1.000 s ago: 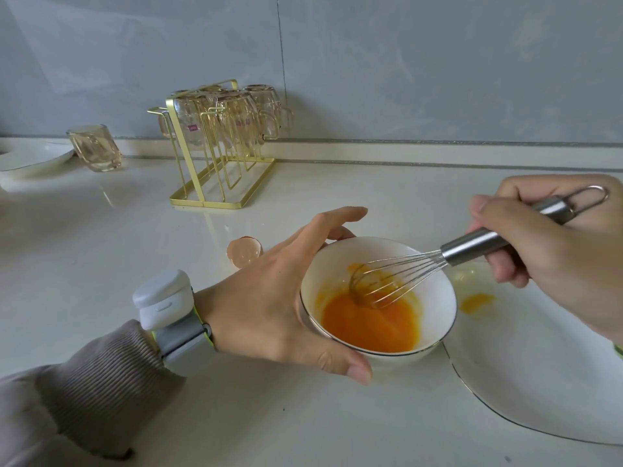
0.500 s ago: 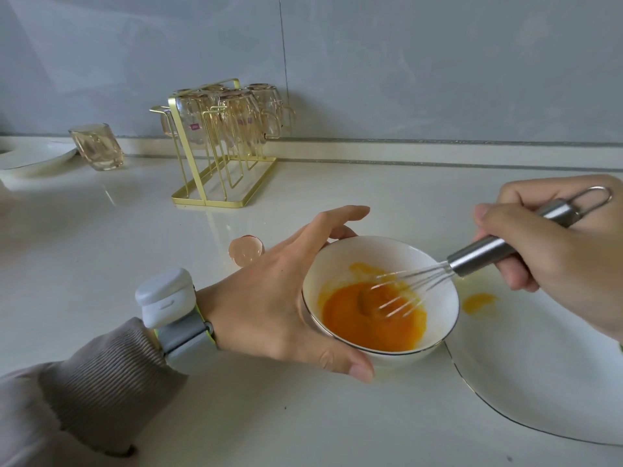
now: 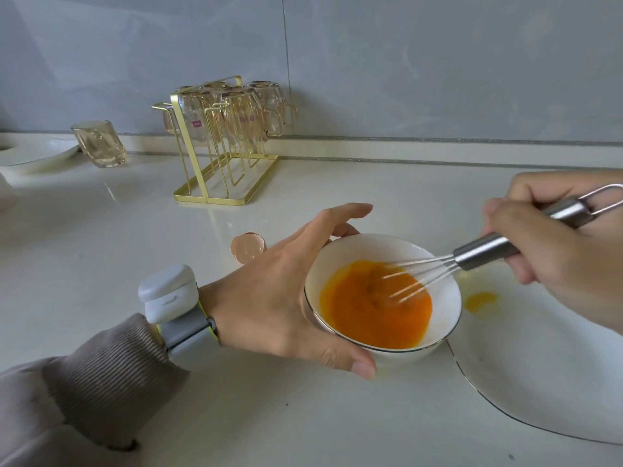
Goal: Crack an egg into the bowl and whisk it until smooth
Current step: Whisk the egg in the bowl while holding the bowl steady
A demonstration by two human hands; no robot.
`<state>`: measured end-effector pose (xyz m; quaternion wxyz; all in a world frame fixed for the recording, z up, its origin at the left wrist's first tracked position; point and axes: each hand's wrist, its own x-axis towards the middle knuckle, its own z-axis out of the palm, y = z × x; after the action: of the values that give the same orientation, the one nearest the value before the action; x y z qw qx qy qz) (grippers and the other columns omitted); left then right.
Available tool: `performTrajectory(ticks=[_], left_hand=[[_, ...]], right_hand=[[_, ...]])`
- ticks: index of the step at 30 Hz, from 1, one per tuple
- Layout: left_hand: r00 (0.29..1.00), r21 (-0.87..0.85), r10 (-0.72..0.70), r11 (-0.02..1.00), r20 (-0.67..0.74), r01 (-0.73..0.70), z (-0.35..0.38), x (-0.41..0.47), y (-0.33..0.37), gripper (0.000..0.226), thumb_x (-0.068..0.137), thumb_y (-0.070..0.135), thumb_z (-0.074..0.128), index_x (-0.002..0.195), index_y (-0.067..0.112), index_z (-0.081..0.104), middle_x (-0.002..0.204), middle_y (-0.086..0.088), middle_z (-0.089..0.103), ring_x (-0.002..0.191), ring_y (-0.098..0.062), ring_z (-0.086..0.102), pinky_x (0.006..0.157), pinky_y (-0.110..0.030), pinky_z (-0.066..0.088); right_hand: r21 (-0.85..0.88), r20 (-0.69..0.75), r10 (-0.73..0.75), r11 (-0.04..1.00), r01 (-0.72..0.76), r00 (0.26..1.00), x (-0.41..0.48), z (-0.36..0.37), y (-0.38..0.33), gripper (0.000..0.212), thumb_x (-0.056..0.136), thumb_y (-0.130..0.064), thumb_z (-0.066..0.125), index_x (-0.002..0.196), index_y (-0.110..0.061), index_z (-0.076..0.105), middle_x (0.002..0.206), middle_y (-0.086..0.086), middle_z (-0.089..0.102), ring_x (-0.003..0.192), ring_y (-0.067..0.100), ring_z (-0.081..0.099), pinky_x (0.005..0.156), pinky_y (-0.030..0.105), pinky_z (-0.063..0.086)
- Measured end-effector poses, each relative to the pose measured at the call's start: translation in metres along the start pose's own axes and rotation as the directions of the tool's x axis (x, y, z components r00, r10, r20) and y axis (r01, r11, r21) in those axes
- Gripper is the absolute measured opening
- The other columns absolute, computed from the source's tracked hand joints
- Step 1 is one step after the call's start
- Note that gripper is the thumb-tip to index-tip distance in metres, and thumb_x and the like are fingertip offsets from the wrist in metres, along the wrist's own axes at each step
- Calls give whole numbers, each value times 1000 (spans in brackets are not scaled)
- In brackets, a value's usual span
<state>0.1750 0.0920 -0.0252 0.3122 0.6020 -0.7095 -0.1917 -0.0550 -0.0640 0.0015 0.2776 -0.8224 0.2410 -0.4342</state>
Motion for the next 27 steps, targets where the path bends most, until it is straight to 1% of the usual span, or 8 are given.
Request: performTrajectory(ticks=[5,11,14,16,18,21,24,27], left_hand=[[1000,-21,-4,1000,5,4,0,1,1,126,51,86,70,153,41,12,145,11,45,132,-16,54,103,-37,54],[1000,-1,6,1000,3,-6,0,0,2,126,52,85,70,154,38,11,145,10,46,132,-14,54,104,-37,53],[1000,8,-2,1000,1,2,0,0,2,129,50,80,79,153,40,12,144,10,47,131,-13,55,104,-37,52],[1000,12,-3,1000,-1,3,0,0,2,129,50,73,83,153,40,13,143,11,47,130,-13,56,102,-35,54],[1000,10,-5,1000,2,5,0,0,2,130,49,78,82,153,40,13,144,11,47,130,-13,56,102,-35,54],[1000,29,-7,1000,-4,7,1,0,1,128,49,70,83,152,41,12,143,11,47,131,-10,54,105,-32,51],[1000,19,-3,1000,-8,4,0,-1,1,126,51,66,83,153,41,13,142,12,47,130,-11,55,103,-34,53],[1000,22,-3,1000,-6,3,0,0,1,126,51,66,83,153,41,13,144,11,46,132,-11,53,104,-35,52]], right_hand=[[193,180,-30,981,-6,983,-6,6,-4,37,91,-27,64,58,-11,61,38,1,53,35,15,41,40,22,34],[153,5,31,988,-31,1000,0,3,-1,38,87,-45,59,69,-13,68,41,1,56,36,13,42,38,28,36],[82,48,32,996,-35,998,0,3,-1,40,86,-37,60,59,-7,62,37,2,51,34,10,37,38,22,34],[152,102,52,986,-67,993,-1,4,-2,41,87,-31,62,57,-4,60,35,6,49,33,12,36,38,18,31],[202,85,68,976,-84,994,-1,3,-1,41,85,-36,63,60,-4,63,37,10,50,33,16,38,38,20,31],[115,58,78,990,-84,995,1,1,-1,43,81,-42,59,59,-5,62,38,11,52,34,19,38,35,28,31],[187,104,108,974,-126,989,1,1,-1,47,78,-42,59,55,-1,56,34,10,47,32,15,37,39,17,31],[172,59,100,979,-109,993,2,3,-1,43,80,-39,59,58,-3,59,37,10,51,33,15,39,38,18,34]])
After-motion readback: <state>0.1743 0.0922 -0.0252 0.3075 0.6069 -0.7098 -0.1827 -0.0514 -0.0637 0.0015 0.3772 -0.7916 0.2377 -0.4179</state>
